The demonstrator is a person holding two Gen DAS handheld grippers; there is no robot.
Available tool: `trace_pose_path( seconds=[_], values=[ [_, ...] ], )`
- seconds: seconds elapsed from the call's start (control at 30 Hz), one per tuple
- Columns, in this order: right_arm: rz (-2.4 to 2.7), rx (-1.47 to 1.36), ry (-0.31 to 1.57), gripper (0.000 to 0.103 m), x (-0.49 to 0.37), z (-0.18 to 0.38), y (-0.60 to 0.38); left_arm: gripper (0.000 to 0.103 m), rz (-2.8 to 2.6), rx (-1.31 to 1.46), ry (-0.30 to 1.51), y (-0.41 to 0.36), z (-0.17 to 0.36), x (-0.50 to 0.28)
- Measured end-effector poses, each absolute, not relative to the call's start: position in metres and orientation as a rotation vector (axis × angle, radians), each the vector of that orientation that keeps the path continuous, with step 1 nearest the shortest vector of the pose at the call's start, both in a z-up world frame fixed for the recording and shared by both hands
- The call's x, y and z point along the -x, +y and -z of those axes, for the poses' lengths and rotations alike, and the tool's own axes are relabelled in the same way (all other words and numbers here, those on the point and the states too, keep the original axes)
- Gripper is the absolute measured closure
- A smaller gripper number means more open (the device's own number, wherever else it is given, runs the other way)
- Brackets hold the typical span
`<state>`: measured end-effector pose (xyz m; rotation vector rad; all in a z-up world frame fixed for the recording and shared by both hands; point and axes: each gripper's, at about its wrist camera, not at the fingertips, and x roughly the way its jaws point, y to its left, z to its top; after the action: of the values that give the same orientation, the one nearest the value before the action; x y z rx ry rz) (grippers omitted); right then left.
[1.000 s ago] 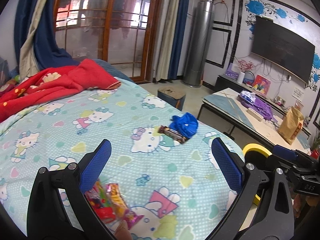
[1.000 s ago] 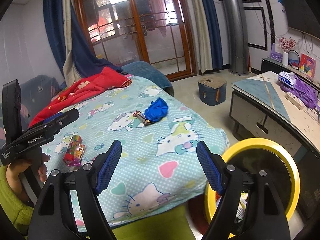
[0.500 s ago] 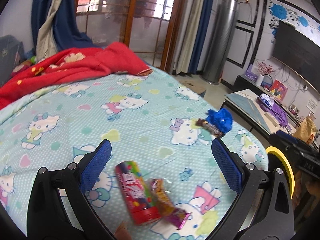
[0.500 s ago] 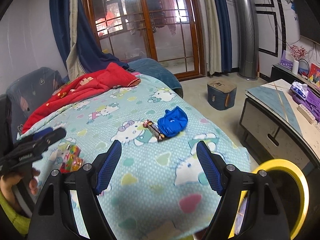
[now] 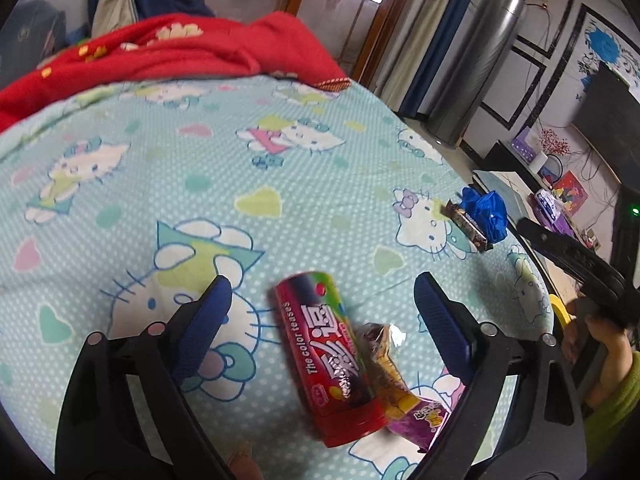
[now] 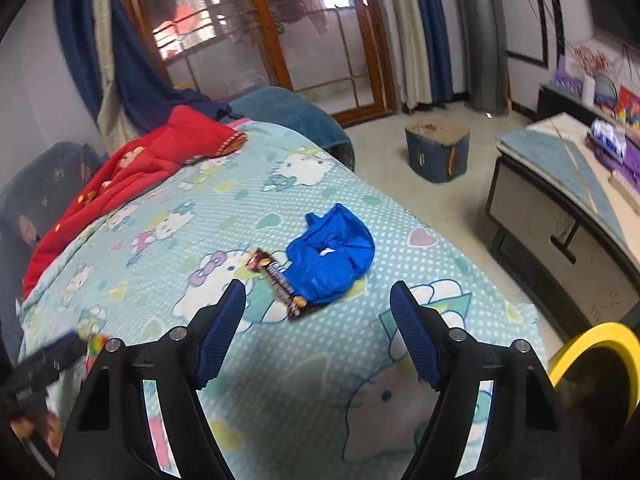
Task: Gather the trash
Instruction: 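Grasp the red candy tube with the left tool while the right tool grasps the blue plastic bag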
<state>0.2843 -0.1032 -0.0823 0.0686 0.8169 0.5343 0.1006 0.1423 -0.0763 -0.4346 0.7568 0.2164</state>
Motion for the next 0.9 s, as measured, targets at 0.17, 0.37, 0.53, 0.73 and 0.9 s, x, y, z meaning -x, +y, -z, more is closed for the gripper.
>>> trace_pose_path(
  seconds=[0.17,0.37,0.53,0.73,0.9],
  values=[
    [-0.506,-0.076,0.854,0.041,-0.302,0.094,-0.095,0.027,-0.204,0.476,0.769,0.147,0.082,-0.102],
    [-0.489,-0.162,0.922,0.058,-0.317,0.110,-0.099,0.033,-0.172,0.548,0.779,0.152,0.090,-0.102],
    [-0.503,-0.178,0.939,0.085,-0.315,0.118,-0.104,0.039,-0.162,0.577,0.779,0.154,0.092,-0.102],
    [-0.494,-0.201,0.923,0.093,-0.304,0.118,-0.119,0.060,-0.156,0.601,0.783,0.157,0.094,-0.103],
    [-0.496,-0.190,0.912,0.093,-0.292,0.117,-0.128,0.073,-0.147,0.627,0.787,0.162,0.098,-0.102]
  ],
)
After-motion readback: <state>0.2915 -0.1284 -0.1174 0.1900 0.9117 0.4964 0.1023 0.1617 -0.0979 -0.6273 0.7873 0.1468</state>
